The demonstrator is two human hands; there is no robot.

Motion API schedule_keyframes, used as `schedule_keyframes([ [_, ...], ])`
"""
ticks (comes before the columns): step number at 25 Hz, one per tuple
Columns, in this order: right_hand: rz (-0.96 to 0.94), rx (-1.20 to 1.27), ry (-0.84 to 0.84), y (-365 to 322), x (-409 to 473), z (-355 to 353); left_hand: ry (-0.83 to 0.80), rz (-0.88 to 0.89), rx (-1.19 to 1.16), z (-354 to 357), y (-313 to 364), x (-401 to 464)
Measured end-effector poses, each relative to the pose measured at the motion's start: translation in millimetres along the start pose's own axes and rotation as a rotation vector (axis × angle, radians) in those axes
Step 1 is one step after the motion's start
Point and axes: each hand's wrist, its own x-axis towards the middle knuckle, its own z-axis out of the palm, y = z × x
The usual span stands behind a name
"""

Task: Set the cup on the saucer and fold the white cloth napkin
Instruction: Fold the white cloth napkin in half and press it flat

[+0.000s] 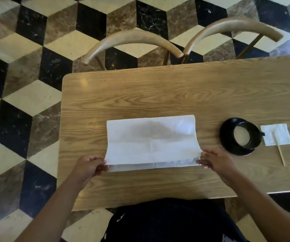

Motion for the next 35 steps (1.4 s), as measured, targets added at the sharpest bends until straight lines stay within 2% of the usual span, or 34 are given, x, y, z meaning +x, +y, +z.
schedule_keyframes([
  [4, 0.045, -0.037, 0.063, 20.2, 10.0, -1.4, 0.027, -0.027, 0.106, 8.5, -25.1, 13.8],
  [8, 0.063, -0.161, 0.097, 32.5, 15.7, -0.8, 0.135, 0.03, 0.168, 11.6, -33.0, 18.3],
  [16, 0.045, -0.351, 0.184, 40.1, 10.8, 2.7, 0.181, 0.131, 0.246, 15.1, -49.6, 15.4],
  [21, 0.04, -0.447, 0.23, 41.1, 7.4, 7.7, 0.279, 0.266, 0.549, 19.1, -48.3, 8.2],
  [31, -0.011, -0.596, 0.359, 30.5, -11.9, 24.5, 0.361, 0.242, 0.605, 33.1, -48.8, 2.8],
  [35, 0.002, -0.69, 0.351, 22.4, -16.5, 31.5, 0.382, 0.216, 0.647, 37.4, -52.7, 3.4],
])
